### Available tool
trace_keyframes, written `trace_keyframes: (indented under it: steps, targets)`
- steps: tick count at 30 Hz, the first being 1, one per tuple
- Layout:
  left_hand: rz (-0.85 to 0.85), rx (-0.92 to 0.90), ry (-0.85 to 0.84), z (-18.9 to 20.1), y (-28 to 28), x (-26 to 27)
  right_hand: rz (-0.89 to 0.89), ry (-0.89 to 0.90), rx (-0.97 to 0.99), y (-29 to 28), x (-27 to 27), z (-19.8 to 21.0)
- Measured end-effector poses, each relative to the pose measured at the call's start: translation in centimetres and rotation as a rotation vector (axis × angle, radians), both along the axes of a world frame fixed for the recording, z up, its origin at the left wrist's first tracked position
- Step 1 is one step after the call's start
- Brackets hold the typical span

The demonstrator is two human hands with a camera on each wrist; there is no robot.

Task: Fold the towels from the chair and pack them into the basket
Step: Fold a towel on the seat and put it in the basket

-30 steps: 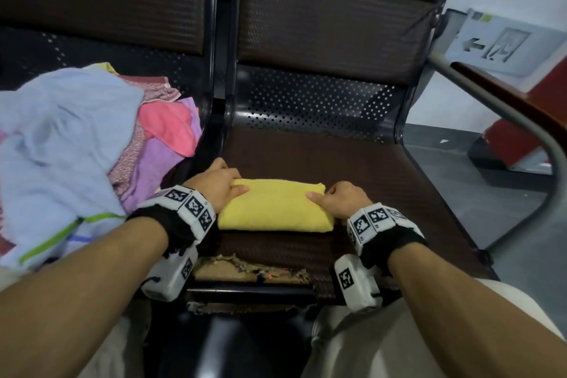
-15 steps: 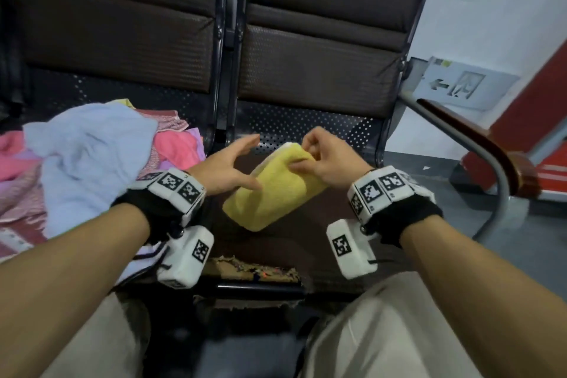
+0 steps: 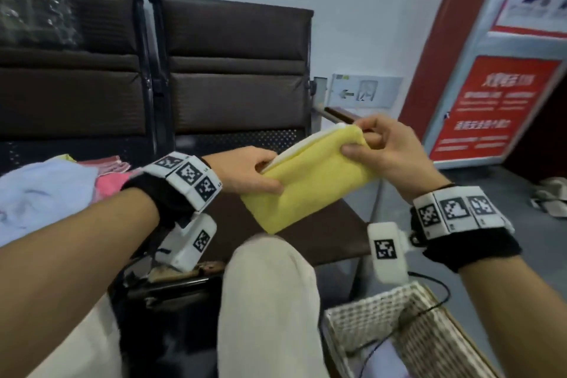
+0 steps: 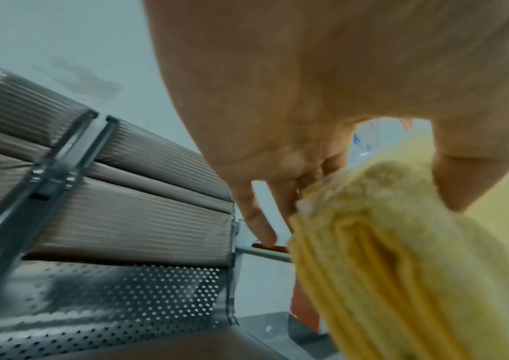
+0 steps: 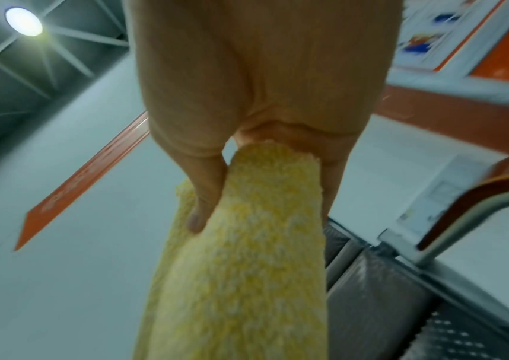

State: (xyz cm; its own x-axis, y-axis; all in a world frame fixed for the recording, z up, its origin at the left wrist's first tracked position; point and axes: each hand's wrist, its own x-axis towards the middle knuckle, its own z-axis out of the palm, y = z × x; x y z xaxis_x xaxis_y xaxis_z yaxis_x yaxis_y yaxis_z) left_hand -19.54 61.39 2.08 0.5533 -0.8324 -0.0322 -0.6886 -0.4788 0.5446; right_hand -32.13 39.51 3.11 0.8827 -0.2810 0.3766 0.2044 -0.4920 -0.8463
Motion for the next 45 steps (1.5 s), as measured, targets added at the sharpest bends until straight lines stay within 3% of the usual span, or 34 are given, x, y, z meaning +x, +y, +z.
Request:
trace_keyframes:
  steps: [7,14,18,22,25,28,31,36,41,45]
  targets:
    - [-0.251,0.193,-0.091,-4.6,-11.3,-5.4,-0.310,0.070,0.159,-8.3,-10.3,-8.5]
    - [-0.388,0.401,-0.017,-17.1,-18.9,-9.8,-0.436,0.259,0.302,-12.3,-16.5,-20.8]
    - [-0.379,0.525,0.129,-24.6,-20.2,-11.4,-0.425,0.414,0.357,-12.9,-17.2,-27.2]
    - [-0.379,0.652,0.160,-30.1,-21.0,-12.3,-0.480,0.574,0.193,-13.8,-16.3,-32.7]
    - [-0.399,0.770,0.151,-32.5,-21.3,-12.5,-0.453,0.694,0.089,-14.4,-15.0,-36.3]
    - [-0.426,0.871,0.121,-33.8,-21.5,-13.1,-0.373,0.791,0.112,-14.3,-13.4,-39.8]
    - [-0.400,0.824,0.185,-33.7,-21.6,-13.4,-0.397,0.890,0.173,-13.7,-12.3,-42.8]
    - [-0.296,0.590,0.257,-31.5,-21.0,-11.6,-0.475,1.106,0.054,-13.7,-12.2,-43.3]
    - [-0.153,0.425,0.283,-28.3,-19.0,-10.1,-0.399,0.891,-0.094,-12.5,-11.9,-36.9]
    - [-0.066,0.235,0.292,-23.2,-16.5,-8.0,-0.298,0.756,-0.169,-10.8,-9.7,-29.6]
